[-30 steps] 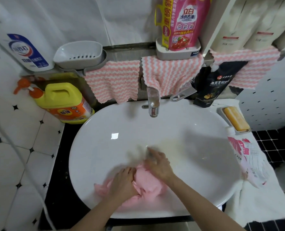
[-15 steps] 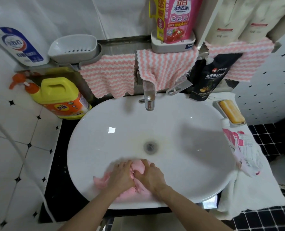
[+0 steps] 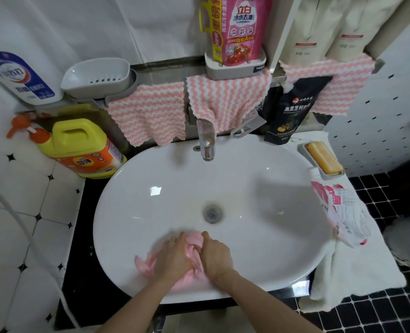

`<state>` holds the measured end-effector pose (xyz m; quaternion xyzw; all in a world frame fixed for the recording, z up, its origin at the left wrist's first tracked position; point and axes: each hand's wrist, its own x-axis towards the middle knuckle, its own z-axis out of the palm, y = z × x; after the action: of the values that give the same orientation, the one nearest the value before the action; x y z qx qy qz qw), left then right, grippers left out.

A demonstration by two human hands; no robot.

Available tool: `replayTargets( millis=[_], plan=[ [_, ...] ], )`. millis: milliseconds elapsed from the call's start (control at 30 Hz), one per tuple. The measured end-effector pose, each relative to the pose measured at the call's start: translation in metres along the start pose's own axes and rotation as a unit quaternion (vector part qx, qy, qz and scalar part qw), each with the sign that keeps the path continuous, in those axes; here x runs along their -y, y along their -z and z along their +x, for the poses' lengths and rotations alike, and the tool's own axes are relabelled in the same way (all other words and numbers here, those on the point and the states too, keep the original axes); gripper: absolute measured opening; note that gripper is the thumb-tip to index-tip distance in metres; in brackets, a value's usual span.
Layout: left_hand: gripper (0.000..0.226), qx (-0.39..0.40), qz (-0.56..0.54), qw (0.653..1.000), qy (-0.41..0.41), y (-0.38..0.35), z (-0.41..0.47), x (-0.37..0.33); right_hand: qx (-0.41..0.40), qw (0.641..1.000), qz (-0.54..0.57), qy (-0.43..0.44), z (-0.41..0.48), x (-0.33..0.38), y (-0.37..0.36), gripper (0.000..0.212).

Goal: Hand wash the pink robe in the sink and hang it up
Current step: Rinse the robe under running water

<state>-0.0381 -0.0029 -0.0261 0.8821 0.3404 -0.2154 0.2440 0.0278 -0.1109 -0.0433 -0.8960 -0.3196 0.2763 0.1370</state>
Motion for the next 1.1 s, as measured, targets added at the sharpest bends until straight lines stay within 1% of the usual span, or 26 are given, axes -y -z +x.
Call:
replayTargets(
  millis=[100,200,333,433,500,567,600,667,700,733,767,800,833,867,900,967,1033,1067,1100],
  plan=[
    [0.062,-0.006,0.013,1.0,-0.011,0.001,-0.001,-0.002,-0.009,1.0,0.006,0.006,0.001,-0.001,0.002,0.023],
    [0.043,-0.022,0.043,0.999,-0.023,0.004,-0.004,-0.005,-0.004,1.0,0.013,0.005,0.001,0.0,0.007,0.025],
    [0.045,-0.011,0.026,0.999,-0.033,0.002,0.0,-0.001,0.014,0.999,0.034,0.003,0.003,-0.003,0.004,0.028],
    [0.038,-0.018,0.015,0.999,-0.044,-0.002,0.003,0.003,0.024,0.997,0.069,-0.008,0.003,-0.006,-0.002,0.028],
    [0.04,-0.018,0.006,0.999,-0.049,-0.003,0.004,0.004,0.056,0.993,0.103,-0.021,0.004,-0.009,-0.001,0.027],
    [0.048,-0.002,0.015,0.998,-0.056,-0.003,0.004,0.005,0.111,0.976,0.185,-0.037,0.008,-0.018,0.008,0.019],
    [0.052,0.005,0.023,0.998,-0.059,-0.002,0.002,0.005,0.151,0.959,0.236,-0.037,0.009,-0.023,0.018,0.016],
    [0.056,0.004,0.037,0.997,-0.067,-0.001,0.001,0.006,0.227,0.911,0.343,-0.025,0.01,-0.035,0.042,0.019],
    [0.058,-0.001,0.04,0.997,-0.069,-0.002,0.001,0.007,0.246,0.891,0.381,-0.028,0.009,-0.039,0.054,0.02],
    [0.062,-0.006,0.038,0.997,-0.067,-0.003,0.001,0.007,0.237,0.879,0.411,-0.044,0.009,-0.043,0.063,0.021],
    [0.064,-0.008,0.033,0.997,-0.062,-0.004,0.0,0.008,0.199,0.886,0.412,-0.074,0.012,-0.049,0.066,0.025],
    [0.067,-0.009,0.027,0.998,-0.057,-0.005,0.0,0.009,0.148,0.905,0.385,-0.109,0.018,-0.055,0.066,0.03],
    [0.069,-0.01,0.019,0.998,-0.055,-0.006,0.0,0.01,0.098,0.928,0.33,-0.145,0.023,-0.058,0.066,0.033],
    [0.071,-0.011,0.016,0.998,-0.055,-0.006,0.0,0.011,0.057,0.937,0.302,-0.167,0.027,-0.06,0.065,0.031],
    [0.073,-0.011,0.019,0.998,-0.055,-0.007,0.0,0.011,0.021,0.933,0.312,-0.178,0.031,-0.058,0.069,0.026],
    [0.074,-0.017,0.029,0.998,-0.055,-0.007,0.002,0.011,-0.049,0.905,0.393,-0.154,0.034,-0.042,0.092,0.018],
    [0.073,-0.02,0.032,0.998,-0.055,-0.006,0.003,0.01,-0.121,0.864,0.474,-0.115,0.037,-0.022,0.13,0.024],
    [0.073,-0.018,0.032,0.998,-0.055,-0.006,0.003,0.01,-0.142,0.846,0.505,-0.094,0.041,-0.013,0.151,0.027],
    [0.073,-0.018,0.034,0.998,-0.057,-0.007,0.004,0.011,-0.149,0.836,0.522,-0.082,0.044,-0.004,0.171,0.028]
  ],
)
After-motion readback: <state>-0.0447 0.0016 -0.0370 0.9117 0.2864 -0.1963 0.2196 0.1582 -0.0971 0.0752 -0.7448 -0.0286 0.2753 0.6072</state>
